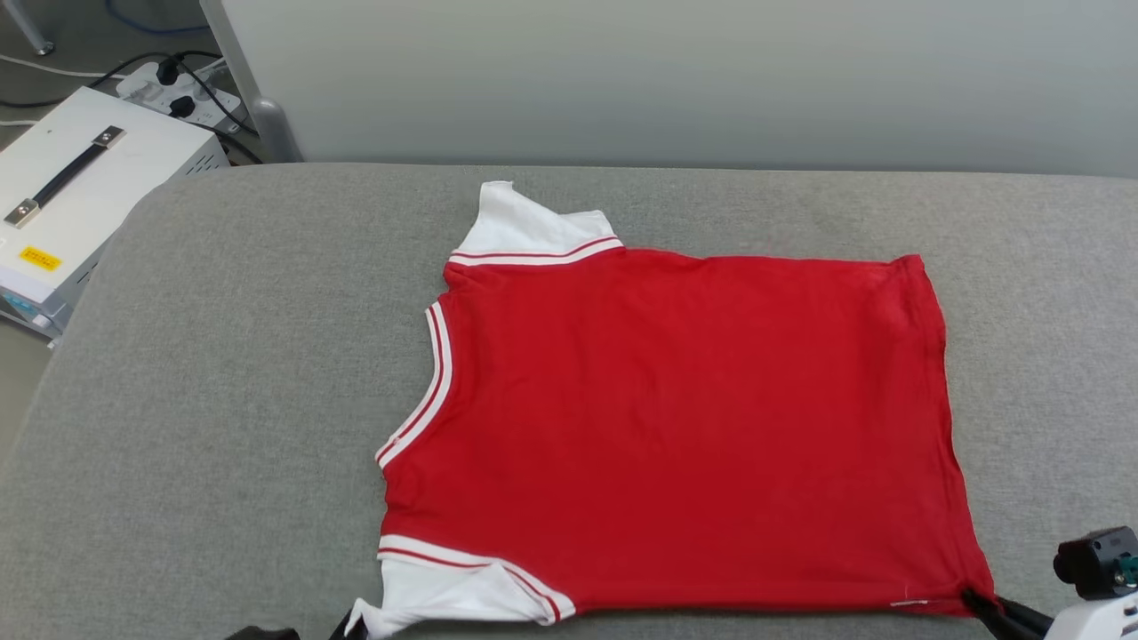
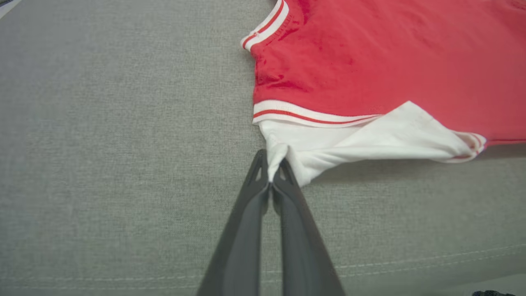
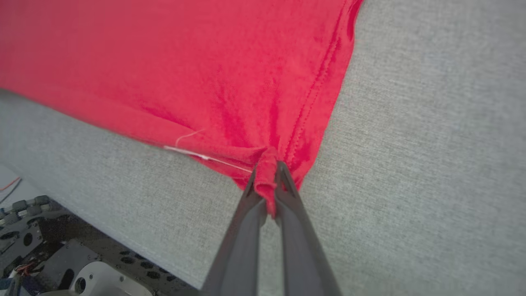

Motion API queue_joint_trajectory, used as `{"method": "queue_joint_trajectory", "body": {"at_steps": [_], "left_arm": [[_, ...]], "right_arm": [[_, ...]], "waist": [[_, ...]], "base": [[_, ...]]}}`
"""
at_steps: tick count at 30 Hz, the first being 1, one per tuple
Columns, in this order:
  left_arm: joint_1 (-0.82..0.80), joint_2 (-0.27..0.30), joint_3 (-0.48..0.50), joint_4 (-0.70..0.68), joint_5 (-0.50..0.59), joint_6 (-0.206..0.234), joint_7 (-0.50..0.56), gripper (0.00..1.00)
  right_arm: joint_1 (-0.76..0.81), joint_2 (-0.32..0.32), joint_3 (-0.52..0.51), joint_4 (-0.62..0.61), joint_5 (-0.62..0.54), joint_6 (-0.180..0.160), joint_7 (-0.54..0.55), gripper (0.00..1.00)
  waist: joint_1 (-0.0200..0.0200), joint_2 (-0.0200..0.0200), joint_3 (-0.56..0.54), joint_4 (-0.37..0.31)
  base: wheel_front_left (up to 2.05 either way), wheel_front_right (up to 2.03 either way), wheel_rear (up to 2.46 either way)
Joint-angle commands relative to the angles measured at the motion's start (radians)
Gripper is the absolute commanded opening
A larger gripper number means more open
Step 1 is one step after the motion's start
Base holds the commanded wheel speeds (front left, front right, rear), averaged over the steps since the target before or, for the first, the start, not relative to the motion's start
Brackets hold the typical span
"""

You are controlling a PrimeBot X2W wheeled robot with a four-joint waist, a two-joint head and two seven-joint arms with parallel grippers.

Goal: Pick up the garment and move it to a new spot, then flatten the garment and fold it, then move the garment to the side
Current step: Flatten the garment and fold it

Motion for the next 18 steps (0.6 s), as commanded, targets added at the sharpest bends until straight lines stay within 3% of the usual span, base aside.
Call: {"method": "queue_joint_trajectory", "body": {"at_steps": [1, 10, 18], "left_arm": [[0.026, 0.01, 0.005, -0.009, -0.01, 0.015, 0.002, 0.0], [-0.018, 0.026, -0.012, -0.041, 0.019, 0.007, 0.021, 0.0], [-0.194, 0.038, -0.046, -0.02, 0.085, -0.062, 0.063, 0.0]], "right_arm": [[0.034, -0.003, -0.027, -0.017, -0.01, -0.001, 0.018, 0.0], [0.106, 0.068, -0.16, -0.111, -0.066, -0.001, 0.1, 0.0], [0.066, 0.108, -0.229, -0.157, -0.079, -0.001, 0.141, 0.0]], "waist": [[0.0001, 0.0056, 0.0, -0.001], [0.0001, 0.0056, -0.009, 0.015], [0.0001, 0.0056, 0.013, 0.012]], "base": [[0.0, 0.0, 0.0], [0.0, 0.0, 0.0], [0.0, 0.0, 0.0]]}}
